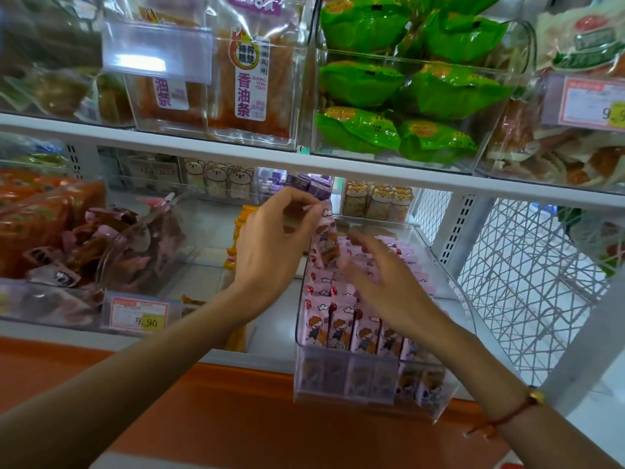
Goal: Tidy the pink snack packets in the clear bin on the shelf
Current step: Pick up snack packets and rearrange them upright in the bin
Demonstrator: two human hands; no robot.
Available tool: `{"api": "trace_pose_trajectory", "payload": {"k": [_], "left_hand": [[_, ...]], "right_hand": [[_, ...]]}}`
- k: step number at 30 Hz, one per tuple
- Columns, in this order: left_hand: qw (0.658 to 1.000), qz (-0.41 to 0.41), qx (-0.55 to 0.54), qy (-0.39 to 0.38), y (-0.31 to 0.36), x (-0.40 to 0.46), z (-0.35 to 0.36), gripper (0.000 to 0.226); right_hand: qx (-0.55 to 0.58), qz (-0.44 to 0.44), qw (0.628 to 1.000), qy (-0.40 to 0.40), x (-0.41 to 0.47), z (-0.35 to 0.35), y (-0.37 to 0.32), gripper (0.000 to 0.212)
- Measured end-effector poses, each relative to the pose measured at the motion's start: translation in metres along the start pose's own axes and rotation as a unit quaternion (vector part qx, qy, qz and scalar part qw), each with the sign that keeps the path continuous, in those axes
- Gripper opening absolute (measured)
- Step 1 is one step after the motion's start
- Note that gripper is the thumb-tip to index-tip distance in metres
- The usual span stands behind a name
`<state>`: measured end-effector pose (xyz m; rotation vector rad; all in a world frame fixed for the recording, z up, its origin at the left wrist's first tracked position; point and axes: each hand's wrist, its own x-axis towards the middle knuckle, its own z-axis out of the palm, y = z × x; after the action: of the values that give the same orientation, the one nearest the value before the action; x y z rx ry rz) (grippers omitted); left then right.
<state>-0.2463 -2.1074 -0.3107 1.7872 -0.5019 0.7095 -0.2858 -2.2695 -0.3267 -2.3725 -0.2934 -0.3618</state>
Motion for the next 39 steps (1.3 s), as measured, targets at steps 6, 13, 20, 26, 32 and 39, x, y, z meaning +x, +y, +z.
{"api": "trace_pose_trajectory", "payload": {"k": [6, 13, 20, 26, 32, 39], "left_hand": [[0.994, 0.010, -0.109, -0.006, 0.020, -0.011, -0.011, 0.009], [0.988, -0.004, -0.149, -0.050, 0.014, -0.020, -0.025, 0.019], [0.990, -0.005, -0.028, -0.140, 0.006, -0.034, -0.019, 0.034], [0.988, 0.081, 0.065, -0.113, 0.005, -0.036, -0.017, 0.043], [0.986, 0.030, 0.054, -0.155, 0.001, -0.036, -0.016, 0.048], [0.981, 0.081, 0.102, -0.140, 0.002, -0.038, -0.016, 0.048]], "right_hand": [[0.096, -0.060, 0.990, 0.089, -0.003, 0.004, -0.032, 0.047], [0.145, -0.025, 0.975, 0.169, -0.007, 0.000, -0.028, 0.042], [0.375, 0.125, 0.910, 0.124, -0.009, 0.006, -0.023, 0.046], [0.422, 0.114, 0.893, 0.106, -0.011, 0.006, -0.025, 0.036], [0.484, 0.094, 0.869, 0.043, -0.012, 0.000, -0.018, 0.016], [0.415, 0.090, 0.894, 0.145, -0.016, 0.000, -0.016, 0.049]]}}
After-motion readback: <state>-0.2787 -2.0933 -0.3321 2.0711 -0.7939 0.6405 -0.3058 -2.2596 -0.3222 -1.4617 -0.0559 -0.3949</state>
